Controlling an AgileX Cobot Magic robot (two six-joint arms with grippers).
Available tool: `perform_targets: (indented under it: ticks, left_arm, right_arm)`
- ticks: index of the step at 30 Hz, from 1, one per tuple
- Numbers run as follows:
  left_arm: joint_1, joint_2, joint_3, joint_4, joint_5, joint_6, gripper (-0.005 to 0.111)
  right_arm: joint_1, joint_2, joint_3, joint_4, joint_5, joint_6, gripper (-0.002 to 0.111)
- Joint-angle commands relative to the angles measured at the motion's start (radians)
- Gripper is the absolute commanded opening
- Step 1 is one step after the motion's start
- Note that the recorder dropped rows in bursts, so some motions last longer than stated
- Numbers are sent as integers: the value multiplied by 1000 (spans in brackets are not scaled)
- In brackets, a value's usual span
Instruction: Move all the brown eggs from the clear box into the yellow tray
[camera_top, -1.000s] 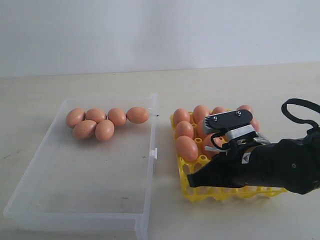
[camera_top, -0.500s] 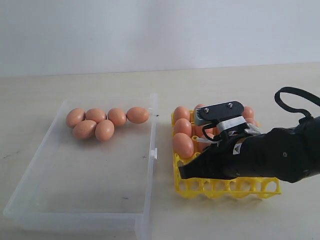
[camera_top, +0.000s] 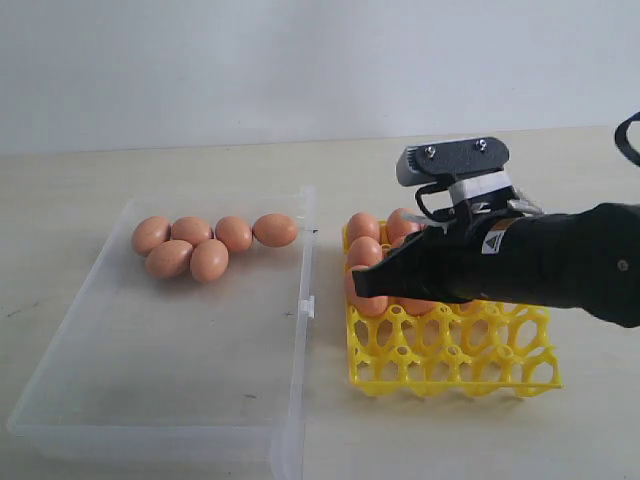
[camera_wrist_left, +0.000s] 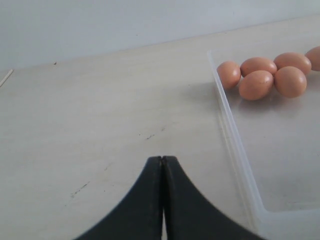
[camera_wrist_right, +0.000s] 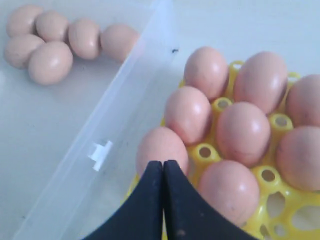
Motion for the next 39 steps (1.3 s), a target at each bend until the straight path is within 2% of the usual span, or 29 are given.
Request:
perform_targets:
  ticks: [1, 8, 10, 11, 14, 16, 18, 25, 28, 34, 39]
  left_arm:
    - [-5, -6, -4, -1, -6, -5, 0]
    - [-5, -6, -4, -1, -6, -5, 0]
    - [-5, -6, -4, -1, -6, -5, 0]
    - [-5, -6, -4, -1, -6, -5, 0]
    - [-5, -6, -4, -1, -6, -5, 0]
    - [-5, -6, -4, -1, -6, -5, 0]
    - [-5, -6, -4, -1, -6, -5, 0]
    - [-5, -6, -4, -1, -6, -5, 0]
    - [-5, -6, -4, -1, -6, -5, 0]
    - [-5, -6, -4, -1, -6, -5, 0]
    - [-5, -6, -4, -1, -6, -5, 0]
  right_arm:
    - [2, -57, -37, 2, 25, 1, 0]
    - [2, -105, -59, 2, -57, -26, 1]
    - [2, -126, -67, -12, -84, -26, 8]
    - [2, -132, -82, -16, -68, -26, 16]
    - [2, -132, -160, -17, 21, -33, 32]
    - [2, -132, -230, -18, 96, -80, 38]
    - [2, -124, -288, -18, 153, -107, 38]
    - [4, -70, -342, -31, 174, -116, 38]
    - [31, -28, -398, -49, 262, -121, 38]
    - [65, 103, -620, -52, 510, -135, 48]
    - [84, 252, -842, -47, 666, -105, 49]
